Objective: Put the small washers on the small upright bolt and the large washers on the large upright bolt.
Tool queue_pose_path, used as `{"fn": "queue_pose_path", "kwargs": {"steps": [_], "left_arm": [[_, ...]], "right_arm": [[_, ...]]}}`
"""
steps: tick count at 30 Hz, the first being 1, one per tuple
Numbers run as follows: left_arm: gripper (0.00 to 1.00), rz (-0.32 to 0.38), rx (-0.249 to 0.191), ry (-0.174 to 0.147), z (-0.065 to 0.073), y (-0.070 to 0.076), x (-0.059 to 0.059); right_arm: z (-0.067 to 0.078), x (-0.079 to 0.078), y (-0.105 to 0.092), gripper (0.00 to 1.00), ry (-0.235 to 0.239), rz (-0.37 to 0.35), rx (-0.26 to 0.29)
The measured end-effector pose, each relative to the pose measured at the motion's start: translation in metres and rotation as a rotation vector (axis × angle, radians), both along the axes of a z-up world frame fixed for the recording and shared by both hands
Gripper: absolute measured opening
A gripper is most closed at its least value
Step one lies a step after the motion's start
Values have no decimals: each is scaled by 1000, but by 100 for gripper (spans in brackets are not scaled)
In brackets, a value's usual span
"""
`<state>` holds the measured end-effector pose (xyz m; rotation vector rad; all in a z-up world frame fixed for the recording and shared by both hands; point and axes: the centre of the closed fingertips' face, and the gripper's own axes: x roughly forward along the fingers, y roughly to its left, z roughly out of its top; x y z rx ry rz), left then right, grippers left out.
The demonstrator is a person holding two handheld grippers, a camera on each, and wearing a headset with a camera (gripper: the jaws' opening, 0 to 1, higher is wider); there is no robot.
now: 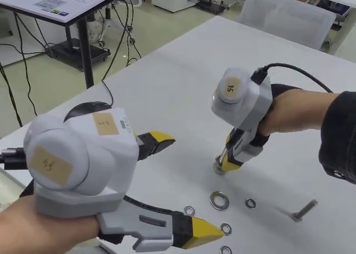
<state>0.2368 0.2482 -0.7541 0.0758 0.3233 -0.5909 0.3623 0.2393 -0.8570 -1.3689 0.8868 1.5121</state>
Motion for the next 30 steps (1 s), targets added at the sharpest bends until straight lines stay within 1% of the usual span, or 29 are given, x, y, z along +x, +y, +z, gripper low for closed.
{"fn": "queue_pose_path", "kwargs": {"steps": [4, 9, 14, 20, 22, 25, 28, 30], "left_arm": [[88, 0, 1, 1, 0, 0, 0], [88, 0, 0, 3, 0, -1, -1], [88, -4, -1, 4, 0, -2, -2], [87, -3, 0, 4, 0, -2, -3], [87, -1, 1, 4, 0, -2, -2], [87, 0, 0, 3, 0, -2, -2], [87, -1, 3, 2, 0, -2, -2], [87, -2, 5, 3, 0, -2, -2]], "right_arm": [[-7, 0, -1, 23, 2, -8, -3], [-10, 0, -2, 23, 10, -17, -3], [-9, 0, -1, 23, 14, -25, 4], [-11, 0, -2, 24, 6, -8, -5], [-10, 0, -2, 24, 8, -15, -2], [-6, 4, -1, 29, 1, -31, 12], [-1, 6, -5, 30, -5, -43, 21], [-2, 8, -7, 30, -7, -48, 21]]}}
